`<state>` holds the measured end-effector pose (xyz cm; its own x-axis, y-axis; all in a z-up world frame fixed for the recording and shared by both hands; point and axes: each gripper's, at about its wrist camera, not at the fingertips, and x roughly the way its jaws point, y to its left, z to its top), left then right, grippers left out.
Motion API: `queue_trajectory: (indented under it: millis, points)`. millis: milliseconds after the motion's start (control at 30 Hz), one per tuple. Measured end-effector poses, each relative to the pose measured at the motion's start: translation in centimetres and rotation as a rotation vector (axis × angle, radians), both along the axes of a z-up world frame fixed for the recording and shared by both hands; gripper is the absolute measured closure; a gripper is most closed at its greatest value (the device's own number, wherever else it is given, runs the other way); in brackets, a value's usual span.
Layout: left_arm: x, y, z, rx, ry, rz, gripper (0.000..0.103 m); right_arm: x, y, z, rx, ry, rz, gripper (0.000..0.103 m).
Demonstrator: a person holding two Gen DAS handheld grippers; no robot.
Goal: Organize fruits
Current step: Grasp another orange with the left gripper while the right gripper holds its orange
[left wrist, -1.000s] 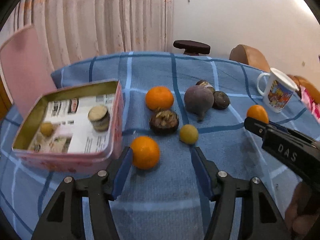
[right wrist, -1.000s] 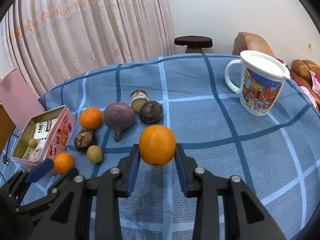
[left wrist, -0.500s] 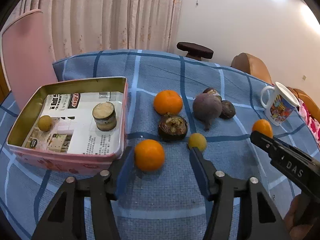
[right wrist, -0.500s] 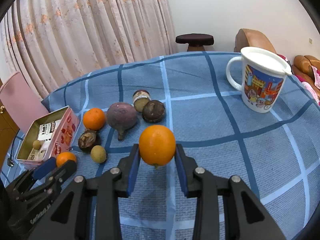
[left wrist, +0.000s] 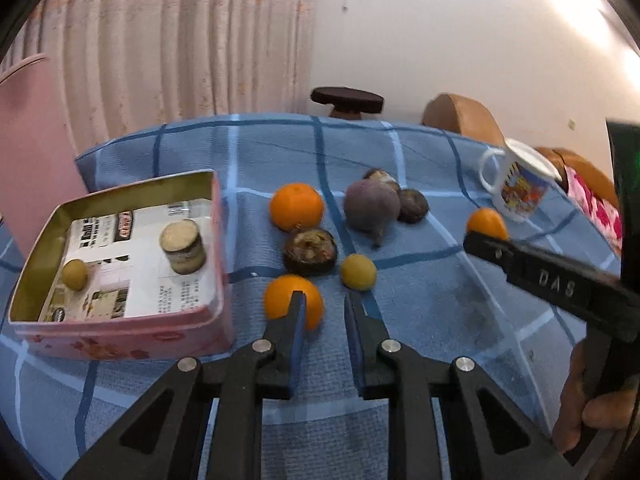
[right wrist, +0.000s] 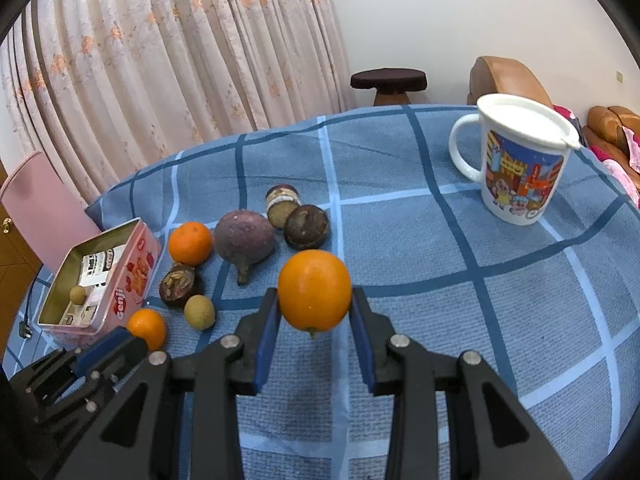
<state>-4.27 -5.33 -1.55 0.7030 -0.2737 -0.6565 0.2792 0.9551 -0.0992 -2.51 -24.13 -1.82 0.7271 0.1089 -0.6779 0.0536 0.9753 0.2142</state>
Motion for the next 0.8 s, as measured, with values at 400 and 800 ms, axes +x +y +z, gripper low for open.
queue_trajectory:
  millis: [400, 800]
  points:
    - [1.3, 0.3, -1.0, 0.075, 0.039, 0.120, 0.056, -0.1, 0.0, 0.2, 0.008, -0.002, -0.003, 0.065]
    - [3.2, -0.3, -2.2, 0.002, 0.134, 0.115, 0.040, -0.1, 0.1, 0.3, 0.005, -0.004, -0.003, 0.065]
